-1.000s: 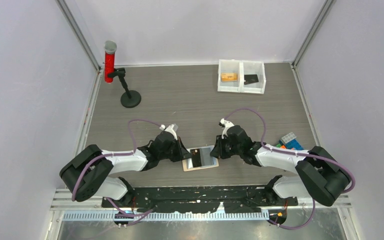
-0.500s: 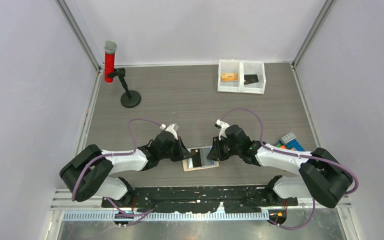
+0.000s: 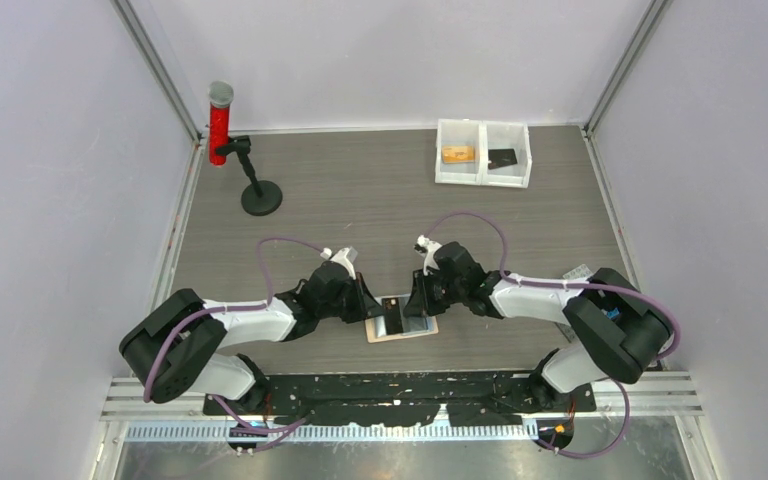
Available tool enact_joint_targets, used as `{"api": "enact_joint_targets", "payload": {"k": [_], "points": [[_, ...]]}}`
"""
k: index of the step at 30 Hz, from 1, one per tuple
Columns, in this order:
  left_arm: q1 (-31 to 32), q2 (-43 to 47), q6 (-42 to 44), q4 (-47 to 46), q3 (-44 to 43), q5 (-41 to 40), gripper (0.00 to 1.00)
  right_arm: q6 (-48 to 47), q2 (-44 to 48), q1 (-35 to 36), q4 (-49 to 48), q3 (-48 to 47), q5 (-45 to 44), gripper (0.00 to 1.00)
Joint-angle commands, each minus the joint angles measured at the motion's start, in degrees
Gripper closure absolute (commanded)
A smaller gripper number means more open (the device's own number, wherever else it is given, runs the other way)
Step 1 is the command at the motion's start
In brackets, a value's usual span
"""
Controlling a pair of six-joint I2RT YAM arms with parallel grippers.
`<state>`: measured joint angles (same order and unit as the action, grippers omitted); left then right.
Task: Take the credit cards out of the card holder
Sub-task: Remove the credit card from the card holder.
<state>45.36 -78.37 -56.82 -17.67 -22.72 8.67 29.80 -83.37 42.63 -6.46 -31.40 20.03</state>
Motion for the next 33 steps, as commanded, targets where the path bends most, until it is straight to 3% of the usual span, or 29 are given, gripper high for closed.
{"api": "enact_joint_targets", "payload": {"k": [1,9,12,22,33], "points": [[0.1,0.22,0.24,-1.34,-1.04,0.31,0.94,-0.05,-2.83,0.35,-0.89,-1.78,-0.79,0.85],[-0.78,0.53,-2.31,-7.24,2.97,-1.49,0.69,1.26,-3.45,0.36,-2.45,1.46,-1.93,0.86],[-0.8,-0.65,-2.91,-10.02,3.23,-0.03,0.64,1.46,-3.86,0.36,-2.82,1.9,-2.32,0.86],[-0.8,-5.64,-6.21,-18.72,4.75,2.18,0.62,1.82,-3.87,0.37,-3.29,2.66,-2.73,0.86],[-0.75,-3.24,-8.64,-22.98,5.98,4.84,0.7,1.78,-4.2,0.32,-3.35,3.31,-4.12,0.86]]}}
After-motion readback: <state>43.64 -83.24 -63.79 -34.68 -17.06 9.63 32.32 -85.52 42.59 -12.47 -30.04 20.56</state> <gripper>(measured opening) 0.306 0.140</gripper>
